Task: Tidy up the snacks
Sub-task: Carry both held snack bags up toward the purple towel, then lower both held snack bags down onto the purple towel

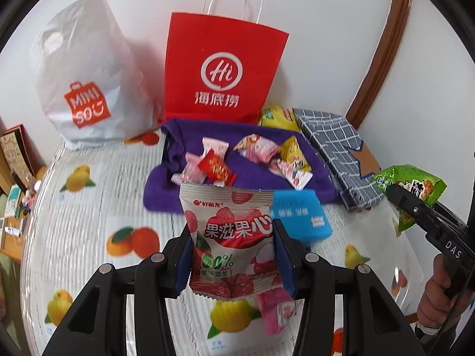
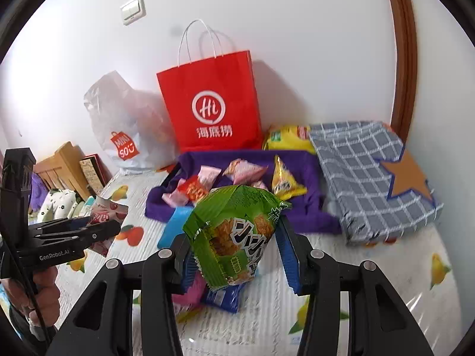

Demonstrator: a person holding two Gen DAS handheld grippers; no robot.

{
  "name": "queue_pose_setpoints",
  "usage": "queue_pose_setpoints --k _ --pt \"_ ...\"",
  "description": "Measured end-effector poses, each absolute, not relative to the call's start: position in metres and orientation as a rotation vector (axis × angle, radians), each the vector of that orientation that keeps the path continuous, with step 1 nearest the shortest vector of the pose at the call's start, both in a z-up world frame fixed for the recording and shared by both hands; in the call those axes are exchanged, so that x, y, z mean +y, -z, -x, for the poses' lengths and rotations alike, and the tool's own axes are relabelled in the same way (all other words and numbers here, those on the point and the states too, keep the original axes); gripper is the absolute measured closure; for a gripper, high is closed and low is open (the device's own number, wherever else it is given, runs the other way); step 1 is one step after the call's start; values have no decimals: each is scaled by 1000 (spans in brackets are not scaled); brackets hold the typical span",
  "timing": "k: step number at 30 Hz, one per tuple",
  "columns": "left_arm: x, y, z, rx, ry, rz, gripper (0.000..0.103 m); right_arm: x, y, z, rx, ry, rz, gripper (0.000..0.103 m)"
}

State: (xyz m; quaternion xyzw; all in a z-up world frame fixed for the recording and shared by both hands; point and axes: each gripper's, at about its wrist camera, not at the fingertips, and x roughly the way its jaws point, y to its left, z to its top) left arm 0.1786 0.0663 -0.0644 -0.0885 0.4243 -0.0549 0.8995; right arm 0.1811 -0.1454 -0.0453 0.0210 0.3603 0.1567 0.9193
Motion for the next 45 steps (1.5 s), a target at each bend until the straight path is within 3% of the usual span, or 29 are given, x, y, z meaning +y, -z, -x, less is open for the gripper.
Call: queue_pose_setpoints --k 16,31,39,45 --pt "63 18 -275 829 111 125 57 -132 30 -271 742 -306 -74 55" --pt "87 70 -354 909 78 156 57 -104 50 -367 772 -347 -115 55" --pt "96 90 -366 941 62 157 57 -99 102 -393 871 -368 -90 55" --pt "89 100 -370 964 66 144 57 -106 107 -396 872 -377 -78 55"
